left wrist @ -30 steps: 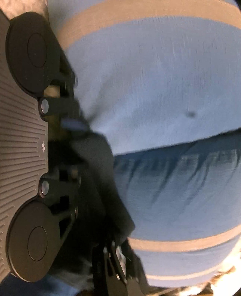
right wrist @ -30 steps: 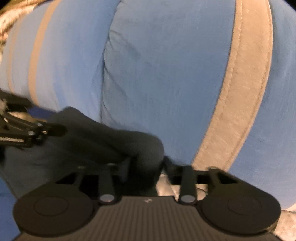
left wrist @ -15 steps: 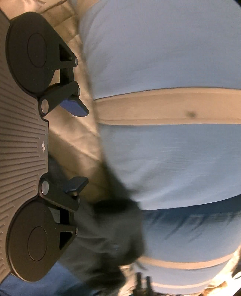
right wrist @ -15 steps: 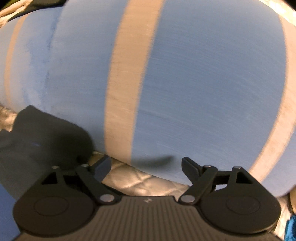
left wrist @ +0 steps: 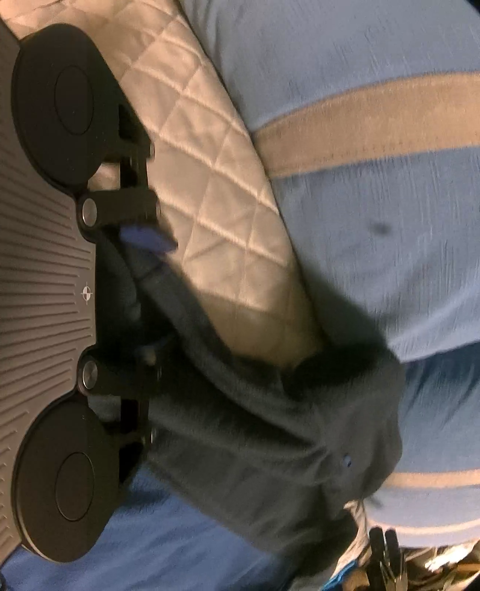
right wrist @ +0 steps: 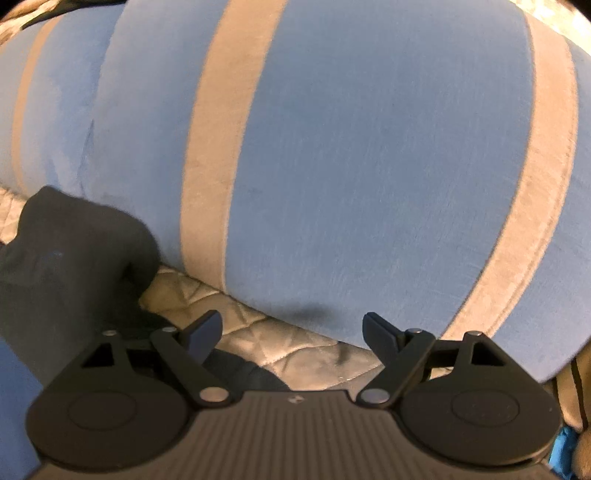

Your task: Fold clothes

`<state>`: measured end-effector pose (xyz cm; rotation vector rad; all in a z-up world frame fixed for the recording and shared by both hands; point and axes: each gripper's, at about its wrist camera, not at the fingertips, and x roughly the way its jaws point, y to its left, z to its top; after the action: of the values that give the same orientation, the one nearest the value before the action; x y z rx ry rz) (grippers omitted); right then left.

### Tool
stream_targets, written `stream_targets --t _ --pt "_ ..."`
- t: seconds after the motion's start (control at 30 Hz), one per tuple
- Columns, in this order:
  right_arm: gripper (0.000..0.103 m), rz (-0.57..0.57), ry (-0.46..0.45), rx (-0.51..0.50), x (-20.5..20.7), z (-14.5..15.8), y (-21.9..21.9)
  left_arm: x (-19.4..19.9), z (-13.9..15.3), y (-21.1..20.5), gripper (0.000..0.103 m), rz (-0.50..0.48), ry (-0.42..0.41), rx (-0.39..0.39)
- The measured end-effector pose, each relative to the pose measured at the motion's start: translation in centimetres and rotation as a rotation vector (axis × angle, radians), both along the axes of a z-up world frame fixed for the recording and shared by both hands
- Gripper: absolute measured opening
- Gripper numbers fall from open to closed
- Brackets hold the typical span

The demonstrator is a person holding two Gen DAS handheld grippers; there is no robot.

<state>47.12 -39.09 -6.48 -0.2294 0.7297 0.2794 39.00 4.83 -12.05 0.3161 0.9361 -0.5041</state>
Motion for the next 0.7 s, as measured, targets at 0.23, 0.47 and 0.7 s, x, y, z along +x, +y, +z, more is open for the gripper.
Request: stream_targets --t 0.23,0.47,0.7 --pt "0.09 0.005 0.0 -0.062 0.2 -1.6 0.6 0.2 1.2 0.2 0.02 0.112 -0.074 0.083" --pt "0.09 0.173 0.056 -0.222 -1.7 -4.4 1.0 -0.1 1.5 -0.2 0.02 0.121 -0.123 0.128" --pt "0.091 0.254 0.016 -0.257 -2.9 -4.5 2.0 -0.2 0.7 -0.4 0.02 0.126 -0.13 0.13"
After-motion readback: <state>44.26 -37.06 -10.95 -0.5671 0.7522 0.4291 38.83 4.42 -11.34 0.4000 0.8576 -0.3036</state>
